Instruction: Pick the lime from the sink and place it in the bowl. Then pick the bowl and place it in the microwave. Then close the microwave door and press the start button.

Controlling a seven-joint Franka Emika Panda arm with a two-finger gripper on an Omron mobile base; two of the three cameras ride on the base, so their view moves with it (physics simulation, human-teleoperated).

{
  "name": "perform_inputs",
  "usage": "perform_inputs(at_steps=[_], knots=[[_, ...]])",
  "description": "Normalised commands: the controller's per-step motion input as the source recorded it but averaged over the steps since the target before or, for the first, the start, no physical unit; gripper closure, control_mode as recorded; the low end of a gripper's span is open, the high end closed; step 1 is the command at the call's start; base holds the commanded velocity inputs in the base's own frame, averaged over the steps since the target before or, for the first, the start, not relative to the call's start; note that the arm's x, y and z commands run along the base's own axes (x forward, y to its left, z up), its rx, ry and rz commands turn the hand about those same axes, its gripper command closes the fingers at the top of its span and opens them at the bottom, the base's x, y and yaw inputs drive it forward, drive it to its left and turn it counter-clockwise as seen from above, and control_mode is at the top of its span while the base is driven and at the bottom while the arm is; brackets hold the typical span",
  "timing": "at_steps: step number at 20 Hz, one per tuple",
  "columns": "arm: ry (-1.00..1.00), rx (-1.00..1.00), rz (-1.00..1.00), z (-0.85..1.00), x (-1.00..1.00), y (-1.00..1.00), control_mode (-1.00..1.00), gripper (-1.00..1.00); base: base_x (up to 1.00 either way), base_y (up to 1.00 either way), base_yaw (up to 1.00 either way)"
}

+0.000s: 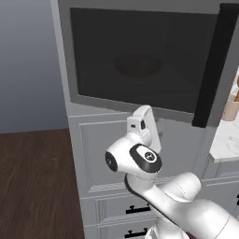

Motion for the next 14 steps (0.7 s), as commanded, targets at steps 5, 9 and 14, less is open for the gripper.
perform_inputs(at_steps=[5, 9, 14], knots=[[0.32, 0.01, -0.06, 0.3, 1.0, -0.97, -1.0, -1.0, 0.0, 0.0, 0.0], [0.35, 0.02, -0.05, 0.45, 1.0, -0.75, -1.0, -1.0, 0.0, 0.0, 0.0], [0.3, 0.02, -0.03, 0.49, 0.82, -0.44, -1.0, -1.0, 0.0, 0.0, 0.0]])
